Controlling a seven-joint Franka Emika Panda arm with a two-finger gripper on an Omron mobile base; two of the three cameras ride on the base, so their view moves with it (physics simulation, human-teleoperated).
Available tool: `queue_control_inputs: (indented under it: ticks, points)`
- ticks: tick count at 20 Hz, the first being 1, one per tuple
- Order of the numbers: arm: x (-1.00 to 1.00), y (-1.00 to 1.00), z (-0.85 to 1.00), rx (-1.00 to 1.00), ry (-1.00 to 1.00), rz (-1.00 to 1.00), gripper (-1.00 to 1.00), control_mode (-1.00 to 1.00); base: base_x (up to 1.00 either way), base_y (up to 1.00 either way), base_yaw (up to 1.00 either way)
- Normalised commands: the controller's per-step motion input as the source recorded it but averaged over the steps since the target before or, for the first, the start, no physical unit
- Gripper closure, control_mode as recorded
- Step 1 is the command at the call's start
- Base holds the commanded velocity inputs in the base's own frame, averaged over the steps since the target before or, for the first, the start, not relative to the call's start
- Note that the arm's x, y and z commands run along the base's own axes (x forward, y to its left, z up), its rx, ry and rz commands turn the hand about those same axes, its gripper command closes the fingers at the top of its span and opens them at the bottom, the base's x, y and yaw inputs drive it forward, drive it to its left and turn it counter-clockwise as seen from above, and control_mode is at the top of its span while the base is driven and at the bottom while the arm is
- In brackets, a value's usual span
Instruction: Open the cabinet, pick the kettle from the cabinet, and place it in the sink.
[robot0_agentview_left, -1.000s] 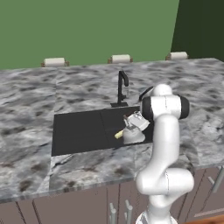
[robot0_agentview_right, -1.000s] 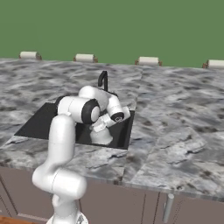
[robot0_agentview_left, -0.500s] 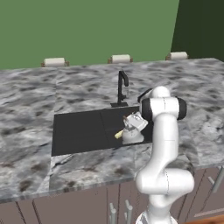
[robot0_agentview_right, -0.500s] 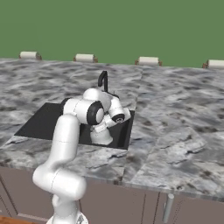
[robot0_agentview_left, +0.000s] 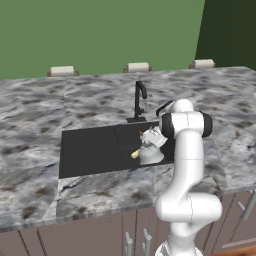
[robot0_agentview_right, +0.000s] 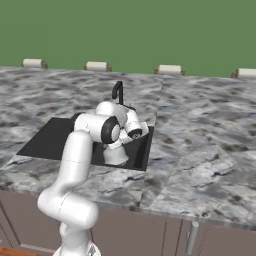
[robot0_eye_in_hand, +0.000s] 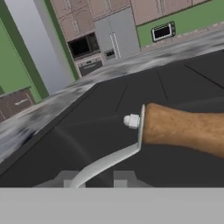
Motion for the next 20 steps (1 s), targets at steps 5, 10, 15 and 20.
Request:
queue_control_inputs:
  ticks: [5, 10, 15, 20]
  points:
    - [-0.10, -0.17, -0.38, -0.04, -0.01, 0.00, -1.00, -1.00, 0.00, 0.00, 0.00]
    - [-0.14, -0.23, -0.28, -0.09, -0.02, -0.03, -1.00, -1.00, 0.00, 0.00, 0.00]
    - [-0.13, -0.26, -0.11, -0.06, -0.05, -0.06, -1.00, -1.00, 0.00, 0.00, 0.00]
    - [-0.16, -0.27, -0.01, -0.02, -0.18, -0.03, -1.00, -1.00, 0.00, 0.00, 0.00]
